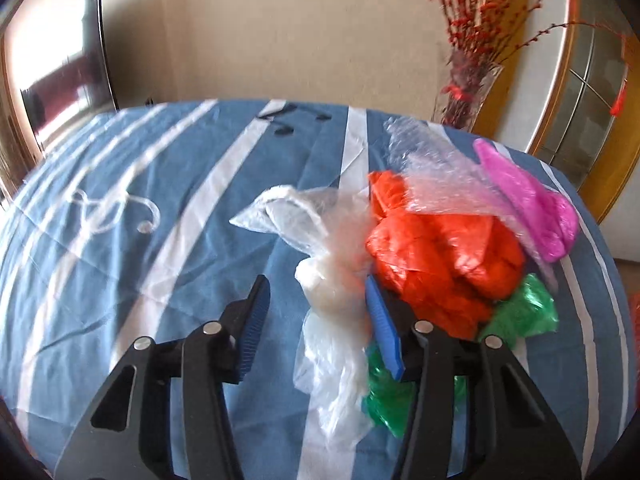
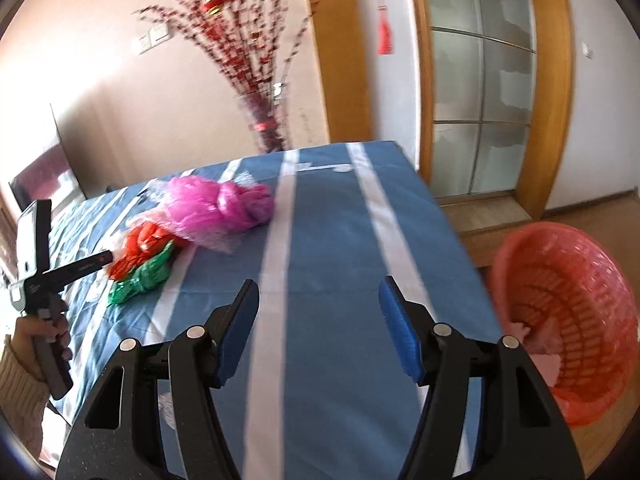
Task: Collect trash
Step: 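Return both tools to the table and close the left tool on a clear bag, then close the right tool on the green bag while the left tool lifts the clear bag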
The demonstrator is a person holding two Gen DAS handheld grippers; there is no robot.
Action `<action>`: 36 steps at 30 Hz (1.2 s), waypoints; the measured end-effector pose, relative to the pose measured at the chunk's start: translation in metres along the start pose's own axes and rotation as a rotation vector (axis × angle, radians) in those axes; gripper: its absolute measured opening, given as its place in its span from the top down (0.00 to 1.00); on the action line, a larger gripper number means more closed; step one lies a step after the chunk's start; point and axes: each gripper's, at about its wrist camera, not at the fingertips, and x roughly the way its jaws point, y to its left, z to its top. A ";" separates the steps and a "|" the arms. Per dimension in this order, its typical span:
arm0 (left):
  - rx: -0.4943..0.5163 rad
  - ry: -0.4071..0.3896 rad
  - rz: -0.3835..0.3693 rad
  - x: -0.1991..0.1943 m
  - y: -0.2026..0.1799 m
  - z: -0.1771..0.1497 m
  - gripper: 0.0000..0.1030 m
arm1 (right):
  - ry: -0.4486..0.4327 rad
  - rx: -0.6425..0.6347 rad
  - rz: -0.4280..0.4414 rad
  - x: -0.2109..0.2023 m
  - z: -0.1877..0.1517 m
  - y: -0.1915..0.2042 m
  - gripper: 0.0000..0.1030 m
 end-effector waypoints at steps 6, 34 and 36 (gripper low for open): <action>-0.024 0.040 -0.052 0.018 0.008 0.003 0.65 | 0.018 -0.063 0.033 0.017 0.007 0.034 0.39; 0.215 0.077 -0.392 -0.008 -0.078 -0.051 0.87 | 0.104 -0.099 0.088 0.053 -0.004 0.073 0.41; 0.239 0.074 -0.408 -0.012 -0.086 -0.059 0.87 | 0.115 -0.097 0.094 0.056 -0.005 0.075 0.43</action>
